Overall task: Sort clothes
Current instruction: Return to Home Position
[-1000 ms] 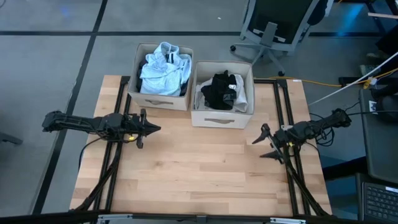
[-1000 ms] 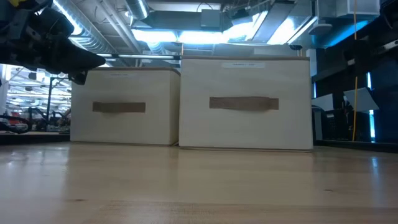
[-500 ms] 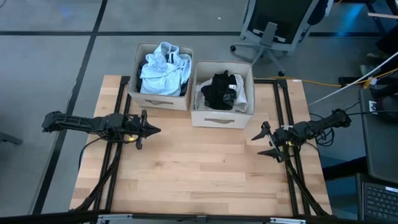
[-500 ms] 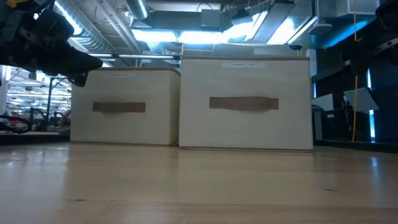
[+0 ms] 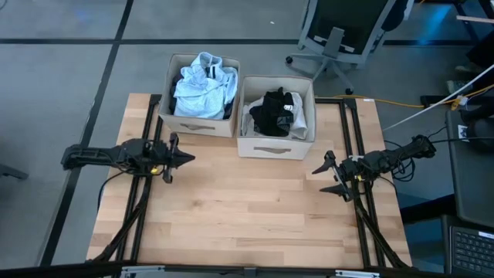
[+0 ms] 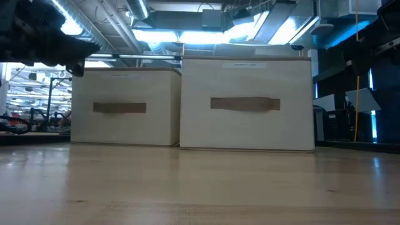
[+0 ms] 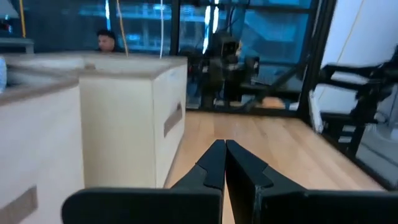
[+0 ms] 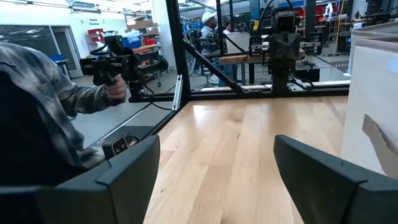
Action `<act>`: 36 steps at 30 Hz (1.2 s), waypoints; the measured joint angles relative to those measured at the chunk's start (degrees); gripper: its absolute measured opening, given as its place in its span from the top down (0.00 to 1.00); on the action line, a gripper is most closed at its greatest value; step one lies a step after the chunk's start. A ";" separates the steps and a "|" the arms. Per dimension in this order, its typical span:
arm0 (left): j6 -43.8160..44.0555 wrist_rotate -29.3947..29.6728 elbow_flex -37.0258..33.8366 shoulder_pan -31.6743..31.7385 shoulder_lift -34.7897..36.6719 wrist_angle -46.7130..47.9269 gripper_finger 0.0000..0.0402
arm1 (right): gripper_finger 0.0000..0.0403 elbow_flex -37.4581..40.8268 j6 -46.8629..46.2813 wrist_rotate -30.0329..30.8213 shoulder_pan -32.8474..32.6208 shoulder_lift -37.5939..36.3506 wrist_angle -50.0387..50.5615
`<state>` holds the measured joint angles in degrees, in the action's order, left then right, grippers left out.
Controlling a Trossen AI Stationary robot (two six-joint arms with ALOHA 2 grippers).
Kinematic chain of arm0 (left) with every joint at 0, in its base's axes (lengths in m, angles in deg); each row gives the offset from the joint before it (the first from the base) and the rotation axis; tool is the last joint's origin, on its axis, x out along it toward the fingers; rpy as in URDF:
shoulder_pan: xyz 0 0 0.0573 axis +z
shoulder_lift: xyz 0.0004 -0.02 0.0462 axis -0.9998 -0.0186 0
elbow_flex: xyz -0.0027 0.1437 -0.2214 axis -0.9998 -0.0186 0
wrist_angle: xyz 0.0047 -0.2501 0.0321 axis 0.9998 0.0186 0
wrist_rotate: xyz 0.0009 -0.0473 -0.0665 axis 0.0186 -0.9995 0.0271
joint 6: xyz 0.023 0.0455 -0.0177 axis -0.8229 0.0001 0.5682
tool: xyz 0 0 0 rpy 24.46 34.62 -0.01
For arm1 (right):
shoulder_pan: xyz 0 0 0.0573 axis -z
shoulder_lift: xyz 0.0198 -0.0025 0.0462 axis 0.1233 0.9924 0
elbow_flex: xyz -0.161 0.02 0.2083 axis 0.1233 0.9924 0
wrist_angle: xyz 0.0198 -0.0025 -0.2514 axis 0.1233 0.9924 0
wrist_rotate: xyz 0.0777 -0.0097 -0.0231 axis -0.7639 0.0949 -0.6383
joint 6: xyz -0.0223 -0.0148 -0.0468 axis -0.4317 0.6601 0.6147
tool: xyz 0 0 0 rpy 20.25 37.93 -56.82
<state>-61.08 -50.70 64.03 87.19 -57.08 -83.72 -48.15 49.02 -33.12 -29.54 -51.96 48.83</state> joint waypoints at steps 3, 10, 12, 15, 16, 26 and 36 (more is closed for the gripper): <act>0.07 0.00 -0.02 0.71 -0.54 0.46 1.00 | 0.22 0.00 0.00 0.01 0.00 0.01 -0.14; 0.01 0.09 -0.02 1.76 -0.81 0.49 1.00 | 0.22 0.02 0.00 0.00 0.00 0.00 -0.28; 0.01 0.17 -0.02 1.76 -0.79 0.47 1.00 | 0.22 0.02 0.00 0.00 0.00 0.02 -0.27; 0.01 0.17 -0.02 1.76 -0.79 0.49 1.00 | 0.22 0.02 0.00 0.00 0.00 0.00 -0.29; 0.01 0.16 -0.02 1.76 -0.79 0.49 1.00 | 0.22 0.02 0.00 0.00 0.00 0.02 -0.29; -0.01 0.17 -0.02 1.76 -0.79 0.49 1.00 | 0.22 0.02 0.00 0.00 0.00 0.00 -0.29; -0.01 0.17 -0.02 1.76 -0.79 0.49 1.00 | 0.22 0.02 0.02 0.00 0.00 0.02 -0.29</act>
<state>-61.09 -50.52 64.01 88.94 -57.87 -83.24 -48.13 49.04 -33.12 -29.54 -51.94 48.54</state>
